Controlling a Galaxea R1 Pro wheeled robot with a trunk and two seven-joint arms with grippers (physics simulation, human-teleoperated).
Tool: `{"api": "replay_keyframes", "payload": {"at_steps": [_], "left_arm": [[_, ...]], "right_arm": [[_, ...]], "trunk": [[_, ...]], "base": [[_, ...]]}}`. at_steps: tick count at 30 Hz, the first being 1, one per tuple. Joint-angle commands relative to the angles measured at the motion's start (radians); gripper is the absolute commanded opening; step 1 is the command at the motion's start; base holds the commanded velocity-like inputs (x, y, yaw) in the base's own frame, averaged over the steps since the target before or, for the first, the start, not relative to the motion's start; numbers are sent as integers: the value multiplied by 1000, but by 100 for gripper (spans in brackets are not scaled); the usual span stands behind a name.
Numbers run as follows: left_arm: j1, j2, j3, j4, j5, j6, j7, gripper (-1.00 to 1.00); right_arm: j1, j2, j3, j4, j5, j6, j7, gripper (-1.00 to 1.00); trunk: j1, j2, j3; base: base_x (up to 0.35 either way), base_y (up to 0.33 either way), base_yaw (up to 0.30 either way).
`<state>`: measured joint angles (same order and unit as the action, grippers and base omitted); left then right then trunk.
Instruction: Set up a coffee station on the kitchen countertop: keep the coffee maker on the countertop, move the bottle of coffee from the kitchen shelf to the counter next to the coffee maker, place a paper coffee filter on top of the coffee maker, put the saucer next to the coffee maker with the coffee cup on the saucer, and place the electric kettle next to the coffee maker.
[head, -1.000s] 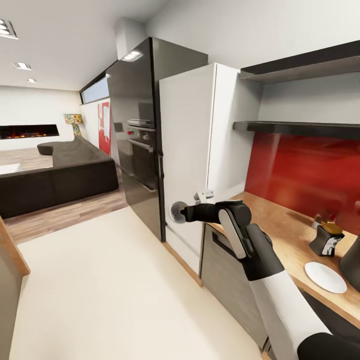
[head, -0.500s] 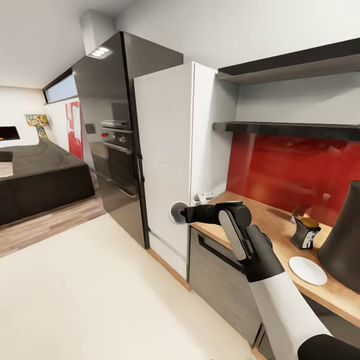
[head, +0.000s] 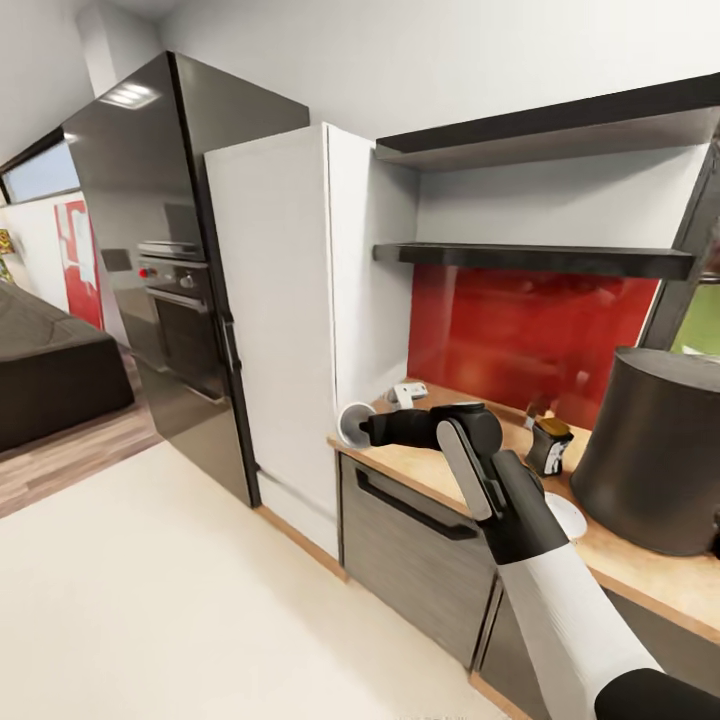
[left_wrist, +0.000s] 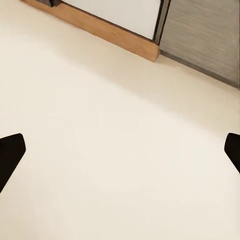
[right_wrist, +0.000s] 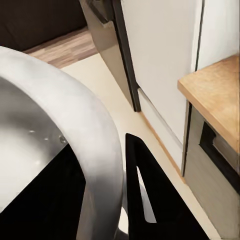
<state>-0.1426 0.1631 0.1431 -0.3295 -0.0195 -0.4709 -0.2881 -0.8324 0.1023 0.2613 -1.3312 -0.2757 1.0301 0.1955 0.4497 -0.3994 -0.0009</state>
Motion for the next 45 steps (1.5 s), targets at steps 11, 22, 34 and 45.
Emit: {"api": "replay_keyframes", "payload": {"at_steps": [11,22,34,45], "left_arm": [[0,2,8,1,-2,-2,-9,100],[0,1,10,0,1,-1,-7,100],[0,0,10,0,1,-2,-6,100],[0,1,10,0,1,-2,-7,100]], "right_arm": [[-1,-1,-2,3,-35,4,7,-100],[-1,-1,-2,4,-37,4,7,-100],[-1,-1,-3,4,-36,4,7,-100],[1,-3,-2,25,-34,4,7,-100]], "trunk": [[0,-1,0],[0,-1,0],[0,-1,0],[0,-1,0]], "base": [[0,0,-300],[75,72,-300],[125,108,-300],[2,2,-300]]}}
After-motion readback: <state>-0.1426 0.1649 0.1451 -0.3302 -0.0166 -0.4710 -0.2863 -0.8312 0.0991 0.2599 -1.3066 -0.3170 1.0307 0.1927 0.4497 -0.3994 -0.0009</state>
